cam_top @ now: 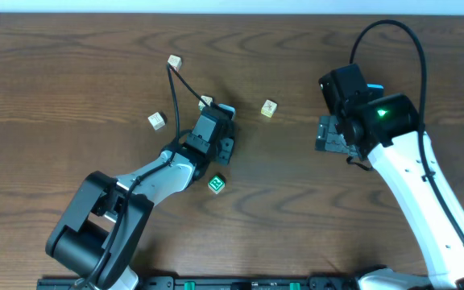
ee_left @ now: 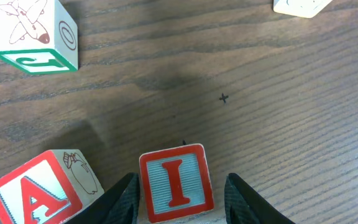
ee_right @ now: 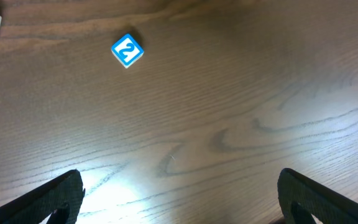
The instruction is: Spell out Ai2
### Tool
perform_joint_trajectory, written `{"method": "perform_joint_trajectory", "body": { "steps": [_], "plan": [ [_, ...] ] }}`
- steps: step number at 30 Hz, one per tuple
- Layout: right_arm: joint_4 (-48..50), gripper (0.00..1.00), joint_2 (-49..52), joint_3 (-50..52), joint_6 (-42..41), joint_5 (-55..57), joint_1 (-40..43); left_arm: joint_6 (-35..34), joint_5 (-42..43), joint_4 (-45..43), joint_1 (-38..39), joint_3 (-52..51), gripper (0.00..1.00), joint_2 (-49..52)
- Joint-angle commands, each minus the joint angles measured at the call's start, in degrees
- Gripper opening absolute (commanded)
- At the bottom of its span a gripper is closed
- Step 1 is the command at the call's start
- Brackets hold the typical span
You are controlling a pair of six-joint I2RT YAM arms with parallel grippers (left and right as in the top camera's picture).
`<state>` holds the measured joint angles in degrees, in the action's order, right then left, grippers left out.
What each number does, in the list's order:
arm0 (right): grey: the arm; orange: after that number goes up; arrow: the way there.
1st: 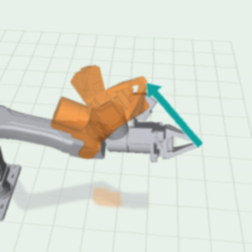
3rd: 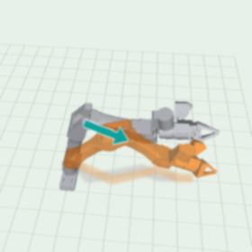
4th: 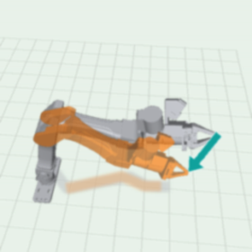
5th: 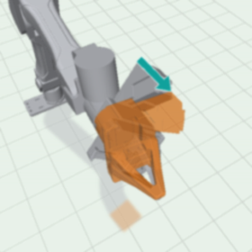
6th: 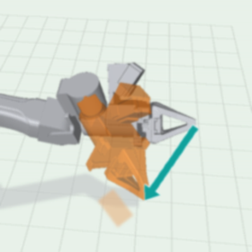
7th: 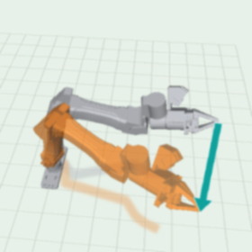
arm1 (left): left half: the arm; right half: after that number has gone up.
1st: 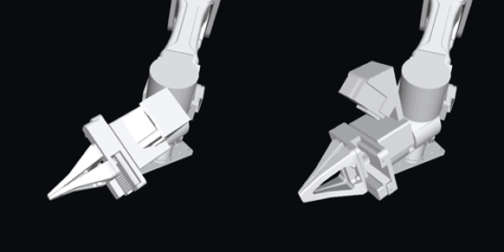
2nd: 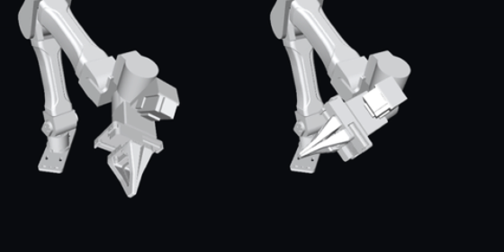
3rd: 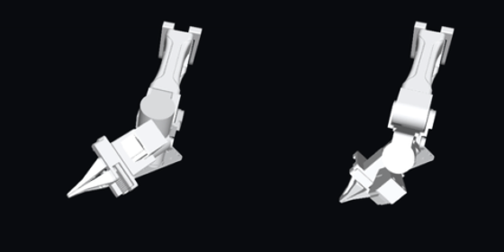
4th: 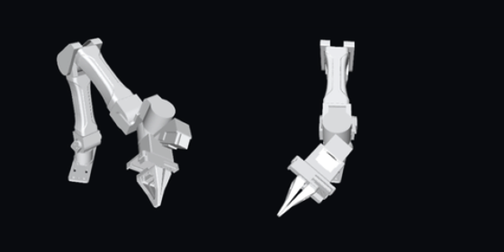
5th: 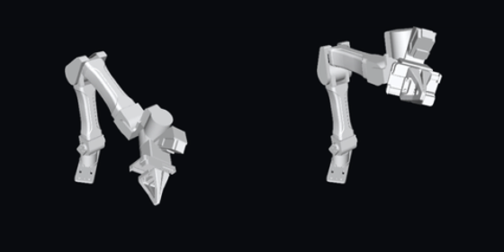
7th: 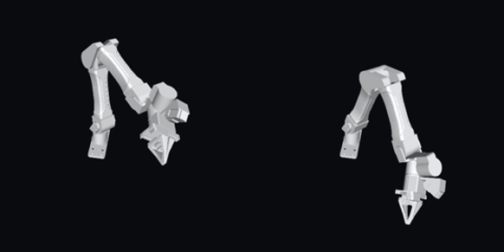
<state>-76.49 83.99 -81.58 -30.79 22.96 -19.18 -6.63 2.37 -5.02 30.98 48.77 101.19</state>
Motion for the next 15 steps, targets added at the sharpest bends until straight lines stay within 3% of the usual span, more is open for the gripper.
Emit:
{"method": "perform_joint_trajectory", "body": {
  "steps": [1, 3, 6, 7, 15],
  "plan": [
    [-0.04, 0.99, -0.09, 0.04, -0.44, 1.25, 0.46, -0.24, -0.87, -0.79, 0.22, 0.9, 0.46, 0.7],
    [-0.04, 0.99, -0.09, 0.04, -0.44, 1.25, 0.46, -0.24, -0.74, -1.27, 0.22, 0.9, 0.47, 0.52],
    [-0.07, 0.99, -0.09, 0.07, -0.44, 1.25, 0.46, -0.24, -0.09, -1.2, 0.22, 0.9, 0.68, -0.55],
    [-0.07, 0.99, -0.09, 0.07, -0.44, 1.25, 0.46, -0.24, 0.26, -1.18, 0.22, 0.9, 0.72, -1.14],
    [-0.15, 0.99, -0.09, 0.07, -0.44, 1.25, 0.46, -0.26, 0.24, 1.66, 0.22, 0.9, 0.74, -6.27]
  ]
}}
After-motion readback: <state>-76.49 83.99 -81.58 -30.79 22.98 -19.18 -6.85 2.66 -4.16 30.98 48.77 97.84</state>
